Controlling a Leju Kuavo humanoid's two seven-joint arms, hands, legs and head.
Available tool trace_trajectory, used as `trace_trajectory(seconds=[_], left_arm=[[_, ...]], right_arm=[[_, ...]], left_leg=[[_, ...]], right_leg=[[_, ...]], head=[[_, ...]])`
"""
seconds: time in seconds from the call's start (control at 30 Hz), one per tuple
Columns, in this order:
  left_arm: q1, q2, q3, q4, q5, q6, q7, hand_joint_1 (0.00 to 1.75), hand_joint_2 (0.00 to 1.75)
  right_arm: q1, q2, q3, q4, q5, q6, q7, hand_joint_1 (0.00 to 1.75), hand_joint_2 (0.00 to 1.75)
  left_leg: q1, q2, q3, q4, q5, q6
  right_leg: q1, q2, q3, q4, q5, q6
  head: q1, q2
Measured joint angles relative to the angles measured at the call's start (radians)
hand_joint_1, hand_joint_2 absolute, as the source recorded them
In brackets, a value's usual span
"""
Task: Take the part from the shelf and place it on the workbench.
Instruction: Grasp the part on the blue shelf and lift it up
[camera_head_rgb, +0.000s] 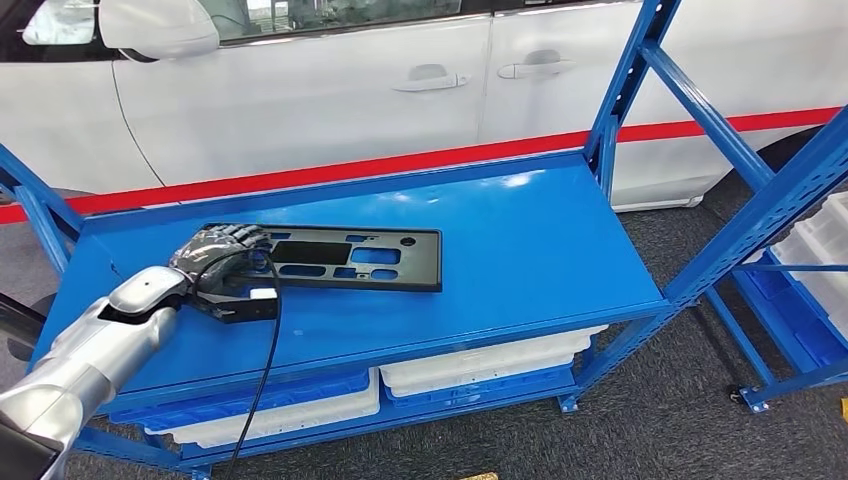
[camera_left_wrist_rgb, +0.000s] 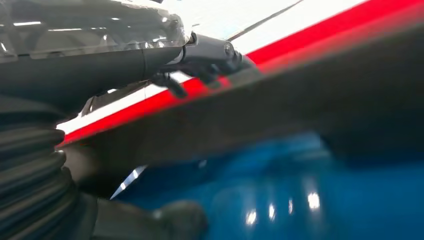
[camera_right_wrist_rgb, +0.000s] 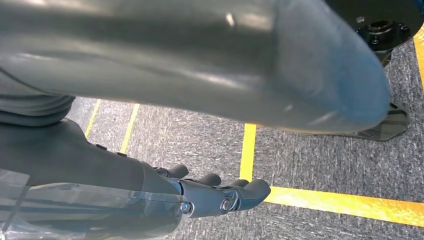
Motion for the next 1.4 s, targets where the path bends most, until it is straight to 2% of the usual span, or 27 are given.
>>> trace_trajectory(seconds=[0.9, 1.23, 1.4], left_arm=[[-0.014, -0.012, 0.0, 0.02, 0.007, 0.0, 0.0, 1.75, 1.75], [0.002, -0.016, 0.007, 0.02, 0.006, 0.045, 0.003, 1.75, 1.75], [0.019, -0.017, 0.015, 0.018, 0.013, 0.119, -0.011, 1.75, 1.75]], right_arm=[[0.003, 0.0, 0.0, 0.0, -0.005, -0.003, -0.002, 0.0, 0.0], [0.005, 0.0, 0.0, 0.0, -0.008, -0.011, -0.002, 0.0, 0.0], [0.005, 0.0, 0.0, 0.0, -0.011, -0.012, -0.002, 0.0, 0.0]], left_leg=[[0.0, 0.0, 0.002, 0.0, 0.0, 0.0], [0.0, 0.0, 0.001, 0.0, 0.0, 0.0], [0.0, 0.0, 0.001, 0.0, 0.0, 0.0]], right_leg=[[0.0, 0.0, 0.002, 0.0, 0.0, 0.0], [0.0, 0.0, 0.002, 0.0, 0.0, 0.0], [0.0, 0.0, 0.001, 0.0, 0.0, 0.0]], head=[[0.0, 0.0], [0.0, 0.0], [0.0, 0.0]])
